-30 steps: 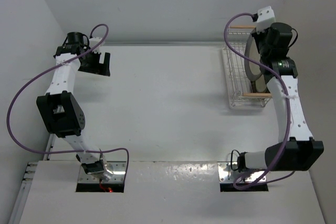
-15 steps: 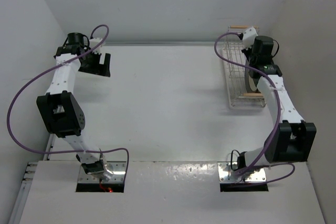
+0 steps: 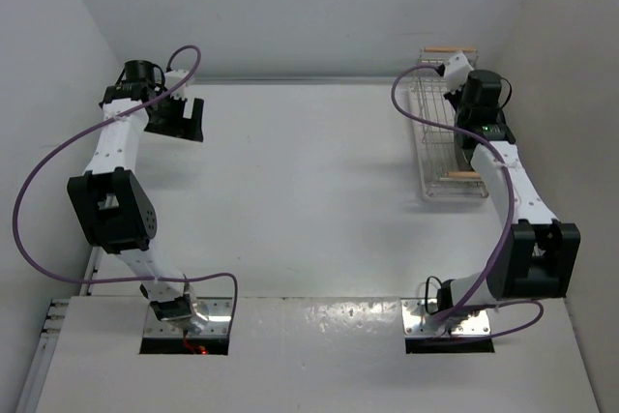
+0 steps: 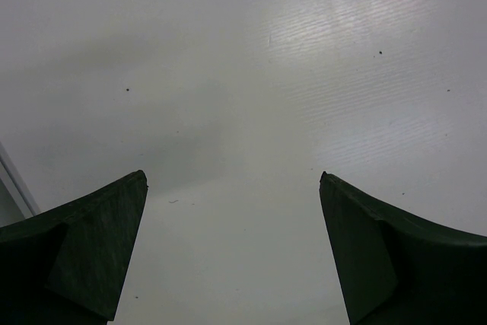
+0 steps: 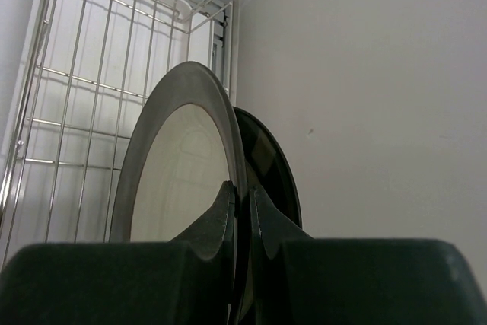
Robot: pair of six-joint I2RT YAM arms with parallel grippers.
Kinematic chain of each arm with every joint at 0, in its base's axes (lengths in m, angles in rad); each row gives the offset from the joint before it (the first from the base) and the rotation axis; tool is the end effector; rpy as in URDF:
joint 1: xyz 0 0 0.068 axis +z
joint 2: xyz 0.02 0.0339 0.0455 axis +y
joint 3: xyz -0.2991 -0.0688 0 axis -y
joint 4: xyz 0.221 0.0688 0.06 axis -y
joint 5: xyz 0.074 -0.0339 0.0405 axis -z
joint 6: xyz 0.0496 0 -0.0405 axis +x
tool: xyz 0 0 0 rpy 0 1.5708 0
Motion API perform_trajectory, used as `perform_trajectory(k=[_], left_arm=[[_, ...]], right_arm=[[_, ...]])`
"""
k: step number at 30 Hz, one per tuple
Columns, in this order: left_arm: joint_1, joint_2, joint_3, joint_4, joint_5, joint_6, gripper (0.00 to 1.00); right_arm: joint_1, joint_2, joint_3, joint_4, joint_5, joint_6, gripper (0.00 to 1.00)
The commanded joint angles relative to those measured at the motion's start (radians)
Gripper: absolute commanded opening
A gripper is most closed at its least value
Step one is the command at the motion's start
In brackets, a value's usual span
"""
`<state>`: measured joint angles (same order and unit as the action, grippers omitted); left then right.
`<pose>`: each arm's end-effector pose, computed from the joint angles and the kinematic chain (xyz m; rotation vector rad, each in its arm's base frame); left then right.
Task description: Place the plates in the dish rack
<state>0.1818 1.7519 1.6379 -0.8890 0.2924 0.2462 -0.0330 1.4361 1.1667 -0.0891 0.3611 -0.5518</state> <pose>0.3622 0.0520 0.3397 0.1894 2.5156 -0.2065 0.3208 -0.0281 0.3667 -0.2631 1.9583 -0.7343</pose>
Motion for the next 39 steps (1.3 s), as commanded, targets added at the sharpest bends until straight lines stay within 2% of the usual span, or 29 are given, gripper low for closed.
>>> perform_trajectory(k=[1,12,19,23,25,28,30,34,37,39], left_arm=[[-0.007,-0.028,-0.004,0.004,0.016,0.004,1.00],[-0.007,-0.028,-0.004,0.004,-0.002,0.004,1.00],[-0.007,-0.028,-0.004,0.004,-0.002,0.004,1.00],[-0.007,-0.028,-0.004,0.004,-0.002,0.004,1.00],[-0.007,-0.028,-0.004,-0.005,-0.002,0.004,1.00],[-0.007,-0.028,-0.004,-0.005,-0.002,0.004,1.00],[-0.007,-0.028,-0.004,-0.005,-0.002,0.004,1.00],[-0.007,-0.019,-0.004,-0.005,-0.002,0.004,1.00],[-0.007,-0.019,0.005,-0.005,-0.002,0.004,1.00],[-0.007,-0.019,0.005,-0.005,-0.002,0.004,1.00]], right_arm=[[-0.005,-0.023,0.028,0.144,-0.010,-0.103,0.00],[-0.024,-0.005,-0.051,0.146,-0.077,-0.131,0.00],[-0.047,-0.026,-0.073,0.126,-0.079,0.001,0.02],[-0.062,-0.023,-0.098,0.150,-0.065,0.055,0.20],[-0.070,-0.023,-0.096,0.149,-0.065,0.062,0.37],[-0.073,-0.026,-0.091,0.150,-0.068,0.061,0.44],[-0.073,-0.029,-0.078,0.152,-0.076,0.059,0.44],[-0.071,-0.036,-0.036,0.129,-0.086,0.072,0.50],[-0.064,-0.049,0.005,0.117,-0.094,0.092,0.60],[-0.061,-0.065,0.037,0.100,-0.096,0.119,0.71]])
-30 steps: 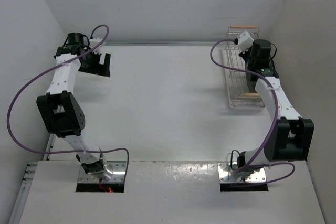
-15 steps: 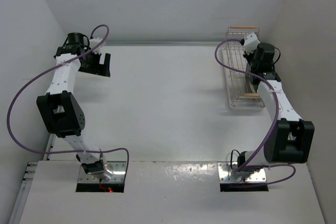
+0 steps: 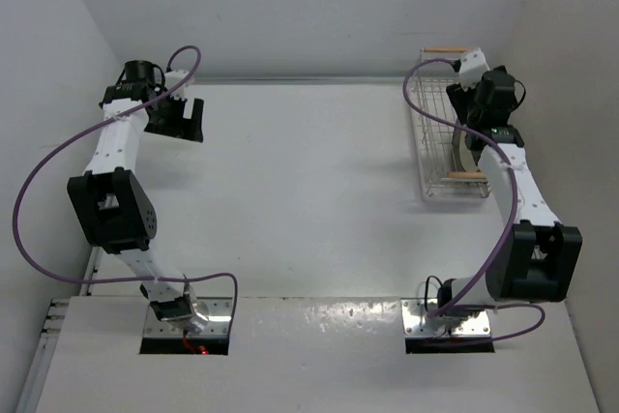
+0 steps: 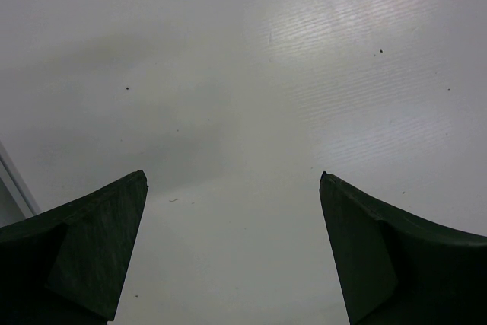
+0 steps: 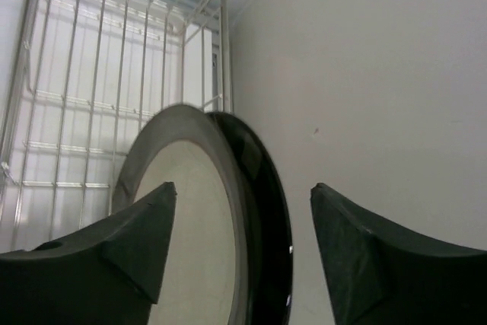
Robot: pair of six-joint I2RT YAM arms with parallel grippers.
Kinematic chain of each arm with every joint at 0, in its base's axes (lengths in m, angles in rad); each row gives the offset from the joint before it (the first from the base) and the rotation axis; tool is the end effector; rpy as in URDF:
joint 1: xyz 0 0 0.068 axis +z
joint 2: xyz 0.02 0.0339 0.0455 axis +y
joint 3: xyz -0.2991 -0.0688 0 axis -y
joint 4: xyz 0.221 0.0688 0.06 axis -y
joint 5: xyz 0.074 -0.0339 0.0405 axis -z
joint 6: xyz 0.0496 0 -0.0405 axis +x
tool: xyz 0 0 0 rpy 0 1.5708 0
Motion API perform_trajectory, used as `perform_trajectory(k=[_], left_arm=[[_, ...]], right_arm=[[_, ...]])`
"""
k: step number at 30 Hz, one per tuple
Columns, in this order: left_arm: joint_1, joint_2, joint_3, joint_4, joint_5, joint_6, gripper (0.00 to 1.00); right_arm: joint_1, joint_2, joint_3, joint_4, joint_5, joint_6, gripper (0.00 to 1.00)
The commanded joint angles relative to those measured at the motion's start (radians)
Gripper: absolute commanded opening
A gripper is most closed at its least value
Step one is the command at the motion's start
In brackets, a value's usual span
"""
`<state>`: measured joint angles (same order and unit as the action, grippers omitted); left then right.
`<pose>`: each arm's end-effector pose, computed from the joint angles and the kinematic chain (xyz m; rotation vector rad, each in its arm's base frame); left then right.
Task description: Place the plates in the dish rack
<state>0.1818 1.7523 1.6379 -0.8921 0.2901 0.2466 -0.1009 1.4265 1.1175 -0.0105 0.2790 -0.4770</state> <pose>0.3619 0.0521 0.3394 0.1886 2.5196 -0.2048 0.3183 -0.0460 0.3612 -0.1677 1.9240 -0.6542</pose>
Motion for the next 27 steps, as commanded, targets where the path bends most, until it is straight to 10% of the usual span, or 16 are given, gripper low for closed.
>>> perform_trajectory(k=[1,4,9,19,27], left_arm=[[-0.007,-0.019,0.005,-0.002,0.000,0.003,1.00],[-0.007,-0.019,0.016,-0.002,0.000,0.003,1.00],[-0.007,-0.010,0.027,-0.011,-0.009,0.003,1.00],[-0.007,-0.146,-0.096,-0.011,-0.068,0.043,1.00],[0.012,-0.425,-0.438,0.044,-0.227,0.043,1.00]], right_arm=[[0.007,-0.060,0.112,0.017,-0.020,0.072,0.75],[0.007,-0.084,0.191,-0.043,-0.044,0.130,0.97],[0.003,-0.188,0.272,-0.172,-0.244,0.327,1.00],[0.000,-0.619,-0.238,-0.079,-0.878,0.794,1.00],[0.044,-0.827,-0.547,-0.334,-0.801,0.992,1.00]])
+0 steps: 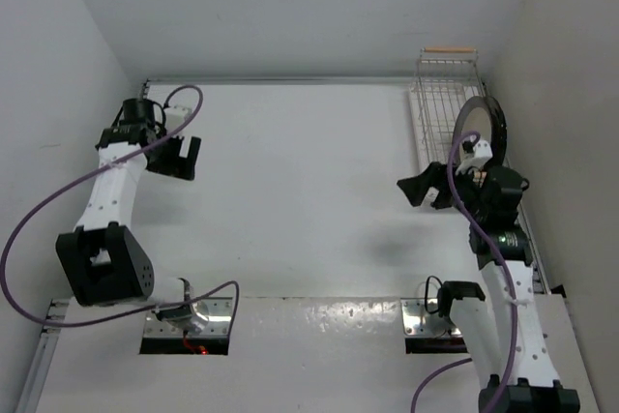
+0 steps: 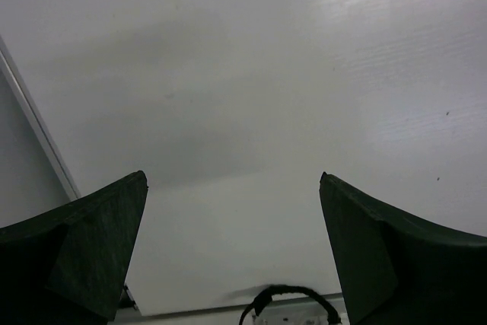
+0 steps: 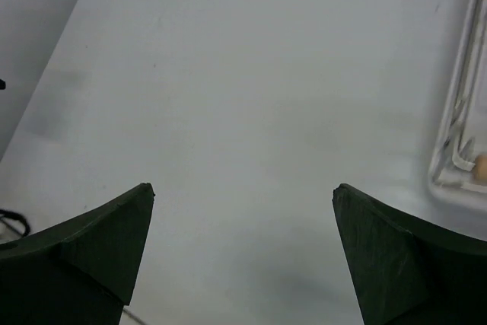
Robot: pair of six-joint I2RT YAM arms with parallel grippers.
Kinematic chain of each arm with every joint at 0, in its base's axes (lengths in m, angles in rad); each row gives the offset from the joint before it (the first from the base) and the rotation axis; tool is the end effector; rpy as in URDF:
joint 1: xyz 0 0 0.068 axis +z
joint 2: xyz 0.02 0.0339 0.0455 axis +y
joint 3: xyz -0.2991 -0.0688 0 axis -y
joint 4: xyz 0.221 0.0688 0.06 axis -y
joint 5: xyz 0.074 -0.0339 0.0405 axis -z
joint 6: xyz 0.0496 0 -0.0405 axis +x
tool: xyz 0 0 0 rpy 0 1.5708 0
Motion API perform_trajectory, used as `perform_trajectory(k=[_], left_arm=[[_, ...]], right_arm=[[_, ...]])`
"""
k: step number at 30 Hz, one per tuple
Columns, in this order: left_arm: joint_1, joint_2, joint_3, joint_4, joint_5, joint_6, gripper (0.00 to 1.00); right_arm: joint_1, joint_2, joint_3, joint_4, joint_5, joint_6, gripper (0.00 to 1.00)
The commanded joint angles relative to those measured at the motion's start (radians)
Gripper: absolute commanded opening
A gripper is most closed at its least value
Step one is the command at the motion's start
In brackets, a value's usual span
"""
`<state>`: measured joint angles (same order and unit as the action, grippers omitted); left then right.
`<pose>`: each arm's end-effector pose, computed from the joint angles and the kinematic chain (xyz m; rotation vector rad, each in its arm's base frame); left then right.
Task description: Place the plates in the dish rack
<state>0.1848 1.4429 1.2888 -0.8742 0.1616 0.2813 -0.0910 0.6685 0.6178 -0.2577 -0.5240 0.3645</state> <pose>0.2697 0.0423 0.3302 0.1823 2.5719 -0.0375 0.1222 0.0138 0.3121 0.0647 1.8909 0.6782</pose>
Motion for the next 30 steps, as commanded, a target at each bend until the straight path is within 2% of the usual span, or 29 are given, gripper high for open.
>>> perform_trajectory(k=[1,6,12,15,21,30], left_arm=[[0.008,-0.142,-0.123,0.035,-0.124,-0.001,1.00],[0.018,-0.286,-0.304,0.001,-0.272,-0.010,1.00],[0.018,-0.432,-0.430,-0.008,-0.283,-0.001,1.00],[0.018,-0.484,-0.451,0.004,-0.292,-0.001,1.00],[0.018,-0.504,-0.470,0.014,-0.283,0.009,1.00],[0.018,-0.504,-0.488,0.023,-0.252,0.042,1.00]], right_arm=[[0.034,-0.087,-0.082,-0.087,0.013,0.178,1.00],[0.056,-0.211,-0.174,-0.187,0.028,0.278,1.00],[0.083,-0.277,-0.286,-0.327,0.030,0.323,1.00],[0.122,-0.299,-0.311,-0.341,0.044,0.295,1.00],[0.158,-0.277,-0.323,-0.336,0.179,0.336,1.00],[0.160,-0.173,-0.329,-0.267,0.157,0.338,1.00]])
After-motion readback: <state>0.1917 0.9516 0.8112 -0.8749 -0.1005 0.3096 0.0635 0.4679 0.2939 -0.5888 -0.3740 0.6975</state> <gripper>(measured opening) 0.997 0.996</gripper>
